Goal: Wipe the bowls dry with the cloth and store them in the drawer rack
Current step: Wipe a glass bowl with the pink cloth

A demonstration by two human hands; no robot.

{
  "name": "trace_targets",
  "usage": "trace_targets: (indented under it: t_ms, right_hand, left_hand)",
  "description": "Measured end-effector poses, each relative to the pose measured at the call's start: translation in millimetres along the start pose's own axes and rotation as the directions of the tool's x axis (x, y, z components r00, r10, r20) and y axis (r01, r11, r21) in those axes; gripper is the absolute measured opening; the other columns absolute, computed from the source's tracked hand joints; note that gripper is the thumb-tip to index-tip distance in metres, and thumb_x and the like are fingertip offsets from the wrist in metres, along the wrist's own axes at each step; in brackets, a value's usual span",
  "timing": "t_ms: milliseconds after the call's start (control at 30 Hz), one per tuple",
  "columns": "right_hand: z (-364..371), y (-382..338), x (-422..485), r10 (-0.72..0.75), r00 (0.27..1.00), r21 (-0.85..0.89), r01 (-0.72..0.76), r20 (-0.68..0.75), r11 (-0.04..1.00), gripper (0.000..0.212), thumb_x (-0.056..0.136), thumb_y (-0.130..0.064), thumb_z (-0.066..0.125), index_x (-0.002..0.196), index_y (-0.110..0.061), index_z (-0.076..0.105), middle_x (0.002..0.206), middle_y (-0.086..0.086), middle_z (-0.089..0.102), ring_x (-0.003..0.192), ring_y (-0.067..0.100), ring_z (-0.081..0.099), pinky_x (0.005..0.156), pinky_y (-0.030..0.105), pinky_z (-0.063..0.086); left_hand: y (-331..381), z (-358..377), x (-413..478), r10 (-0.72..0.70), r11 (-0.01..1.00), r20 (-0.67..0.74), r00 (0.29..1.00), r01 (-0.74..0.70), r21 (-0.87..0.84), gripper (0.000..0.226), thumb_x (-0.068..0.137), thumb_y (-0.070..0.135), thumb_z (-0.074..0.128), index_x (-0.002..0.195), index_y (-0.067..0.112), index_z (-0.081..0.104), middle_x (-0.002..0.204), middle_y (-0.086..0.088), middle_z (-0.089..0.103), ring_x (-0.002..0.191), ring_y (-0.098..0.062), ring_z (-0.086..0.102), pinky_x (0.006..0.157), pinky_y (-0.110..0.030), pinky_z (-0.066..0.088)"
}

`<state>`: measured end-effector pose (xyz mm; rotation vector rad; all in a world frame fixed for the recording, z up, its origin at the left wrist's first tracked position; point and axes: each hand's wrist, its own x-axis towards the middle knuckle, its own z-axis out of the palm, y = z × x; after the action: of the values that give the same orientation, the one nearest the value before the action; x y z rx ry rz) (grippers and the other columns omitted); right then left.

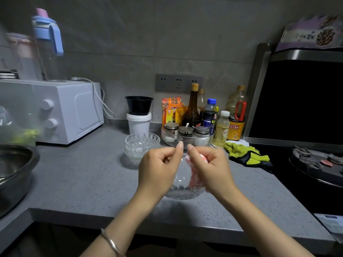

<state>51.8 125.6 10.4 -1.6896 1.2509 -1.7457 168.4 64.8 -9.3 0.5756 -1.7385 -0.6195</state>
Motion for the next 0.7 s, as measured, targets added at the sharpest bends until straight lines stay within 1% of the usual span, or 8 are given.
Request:
trace_targets:
  t_ms: [100, 200, 267, 333, 433, 533, 633, 700]
  right_hand:
    - [0, 0, -2, 0.006, 1.0, 0.078, -0.004, -0.02, 0.997, 0.041, 0.087, -0.028, 0.049, 0.052, -0.007, 0.05, 0.036, 0.002, 0.047, 0.029, 0.011, 0.047, 0.035, 0.018, 0.039]
    - [-7, 5, -2, 0.171, 0.982, 0.151, -0.157, -0.085, 0.976, 0.05, 0.092, -0.035, 0.045, 0.064, 0.005, 0.053, 0.039, 0.003, 0.049, 0.027, 0.011, 0.044, 0.027, 0.016, 0.033]
    - [-10, 7, -1, 0.257, 0.962, 0.168, -0.24, -0.087, 0.956, 0.053, 0.094, -0.037, 0.044, 0.072, 0.01, 0.054, 0.041, 0.004, 0.054, 0.026, 0.011, 0.046, 0.025, 0.015, 0.029]
    - [-12, 4, 3, 0.239, 0.965, 0.13, -0.225, -0.106, 0.966, 0.051, 0.091, -0.038, 0.047, 0.066, 0.007, 0.053, 0.041, 0.006, 0.05, 0.025, 0.012, 0.045, 0.025, 0.017, 0.028]
    - [-10, -4, 8, 0.088, 0.994, 0.035, -0.086, -0.058, 0.996, 0.05, 0.095, -0.023, 0.049, 0.045, -0.014, 0.053, 0.036, 0.004, 0.045, 0.026, 0.011, 0.042, 0.034, 0.027, 0.043]
    - [-1, -9, 9, 0.033, 0.999, 0.002, -0.033, -0.007, 0.999, 0.056, 0.097, -0.016, 0.048, 0.042, -0.022, 0.051, 0.033, 0.002, 0.047, 0.028, 0.012, 0.045, 0.052, 0.045, 0.048]
    - [-1, -6, 12, -0.014, 0.999, 0.02, 0.015, -0.04, 1.0, 0.053, 0.096, -0.019, 0.049, 0.043, -0.022, 0.051, 0.035, 0.002, 0.048, 0.029, 0.012, 0.046, 0.042, 0.026, 0.046]
    - [-4, -2, 13, 0.002, 0.996, 0.071, 0.004, -0.095, 0.997, 0.051, 0.095, -0.031, 0.051, 0.045, -0.018, 0.05, 0.037, -0.001, 0.046, 0.031, 0.01, 0.044, 0.048, 0.018, 0.048]
  left_hand:
    - [3, 0, 1, -0.172, 0.956, -0.118, 0.978, 0.137, -0.259, 0.053, 0.084, 0.047, 0.059, 0.049, 0.008, 0.047, 0.046, -0.009, 0.039, 0.047, -0.019, 0.041, 0.05, -0.032, 0.037]
    - [4, -2, 2, -0.518, 0.676, -0.055, 0.854, 0.369, -0.638, 0.039, 0.09, 0.034, 0.057, 0.067, 0.005, 0.064, 0.064, -0.013, 0.065, 0.064, -0.027, 0.066, 0.063, -0.033, 0.054]
    - [-1, -4, 3, -0.535, 0.648, 0.003, 0.845, 0.412, -0.641, 0.035, 0.093, 0.032, 0.052, 0.073, 0.011, 0.07, 0.07, -0.005, 0.073, 0.069, -0.02, 0.071, 0.063, -0.025, 0.057]
    - [0, -7, 6, -0.47, 0.752, 0.022, 0.883, 0.413, -0.514, 0.042, 0.095, 0.036, 0.047, 0.068, 0.012, 0.068, 0.064, -0.003, 0.07, 0.065, -0.016, 0.069, 0.06, -0.02, 0.054]
    - [8, -8, 8, -0.205, 0.947, 0.036, 0.978, 0.207, -0.246, 0.05, 0.091, 0.05, 0.049, 0.05, 0.022, 0.049, 0.051, -0.001, 0.044, 0.052, -0.015, 0.045, 0.056, -0.025, 0.04]
    - [9, -2, 7, -0.075, 0.986, 0.008, 0.997, 0.075, -0.147, 0.059, 0.086, 0.054, 0.057, 0.047, 0.015, 0.038, 0.045, 0.003, 0.03, 0.047, -0.013, 0.031, 0.049, -0.031, 0.028]
    - [12, 1, 7, -0.241, 0.909, -0.081, 0.967, 0.195, -0.369, 0.059, 0.081, 0.048, 0.065, 0.052, -0.001, 0.048, 0.05, -0.019, 0.042, 0.052, -0.024, 0.047, 0.054, -0.032, 0.038]
    - [12, 2, 7, -0.45, 0.75, -0.07, 0.89, 0.335, -0.57, 0.046, 0.085, 0.038, 0.063, 0.056, 0.003, 0.061, 0.058, -0.014, 0.058, 0.061, -0.028, 0.061, 0.061, -0.036, 0.05]
